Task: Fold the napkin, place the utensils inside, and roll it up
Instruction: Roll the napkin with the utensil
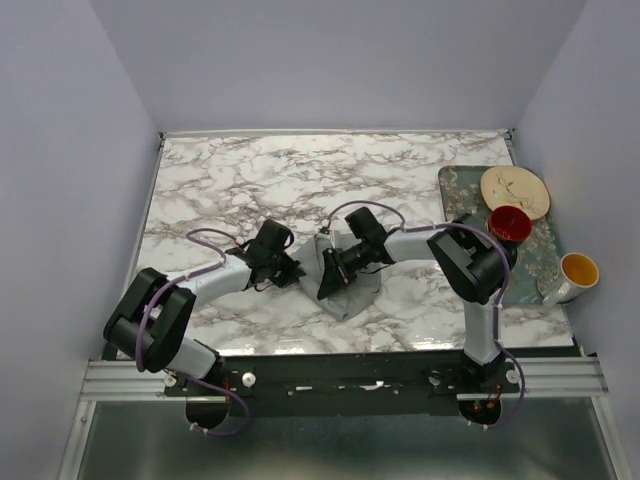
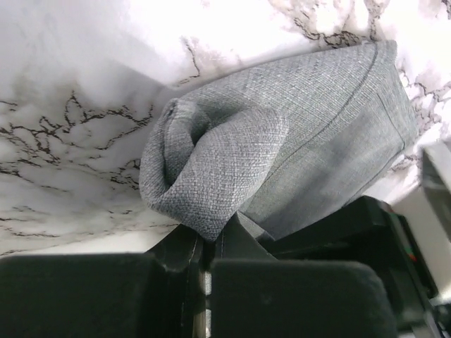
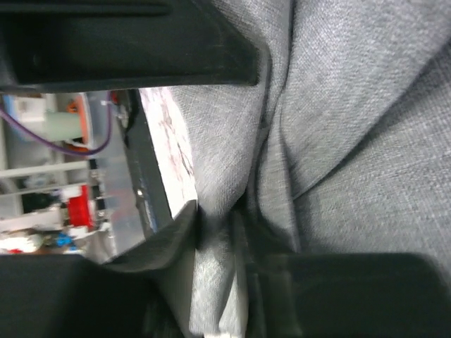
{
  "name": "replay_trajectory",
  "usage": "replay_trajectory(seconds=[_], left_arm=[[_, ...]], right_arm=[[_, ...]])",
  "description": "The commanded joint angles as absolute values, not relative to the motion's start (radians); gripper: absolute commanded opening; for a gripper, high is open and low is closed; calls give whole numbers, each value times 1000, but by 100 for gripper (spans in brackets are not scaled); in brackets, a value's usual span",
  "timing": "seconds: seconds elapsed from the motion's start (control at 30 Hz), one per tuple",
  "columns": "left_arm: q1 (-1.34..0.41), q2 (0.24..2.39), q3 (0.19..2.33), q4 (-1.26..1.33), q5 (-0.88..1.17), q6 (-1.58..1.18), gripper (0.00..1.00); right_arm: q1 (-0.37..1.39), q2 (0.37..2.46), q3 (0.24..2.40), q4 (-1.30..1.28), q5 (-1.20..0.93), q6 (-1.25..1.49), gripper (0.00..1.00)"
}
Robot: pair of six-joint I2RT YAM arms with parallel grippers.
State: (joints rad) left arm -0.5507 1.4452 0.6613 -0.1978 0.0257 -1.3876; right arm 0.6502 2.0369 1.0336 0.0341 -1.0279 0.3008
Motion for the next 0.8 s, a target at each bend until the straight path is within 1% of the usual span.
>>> replay_trajectory(seconds=[0.0, 0.03, 0.1, 0.13, 0.2, 0.23, 0.27, 0.33, 0.4, 0.53, 0.77], left_arm=[[-574, 1471, 679, -346, -52, -1382, 0], [-575, 1477, 702, -374, -54, -1393, 0], [-580, 1488, 729, -442, -45, -1408, 0], [-581, 1494, 747, -452, -43, -1410, 0], [-587, 1496, 764, -474, -43, -1425, 0], [-592, 1499, 779, -477, -41, -1425, 0], [-594, 1503, 788, -486, -43, -1427, 0], [-597, 1512, 810, -503, -46, -1431, 0], [-598, 1520, 819, -523, -41, -1437, 0], [-601, 1532, 831, -545, -23, -1457, 0], [-614, 1548, 841, -545, -17, -1489, 0]], right_arm=[[682, 1871, 1092, -277, -701, 121, 49], [695, 1840, 1097, -300, -586, 124, 52], [750, 1758, 1103, -350, -468, 144, 57], [774, 1738, 1106, -363, -362, 152, 58], [859, 1712, 1103, -370, -258, 190, 60], [891, 1694, 1101, -362, -141, 204, 61], [950, 1690, 1097, -339, -86, 215, 61], [988, 1703, 1101, -315, -17, 236, 59], [1025, 1716, 1118, -296, 23, 245, 55], [1078, 1749, 1111, -261, 141, 242, 56], [1129, 1810, 1169, -249, 141, 239, 54]])
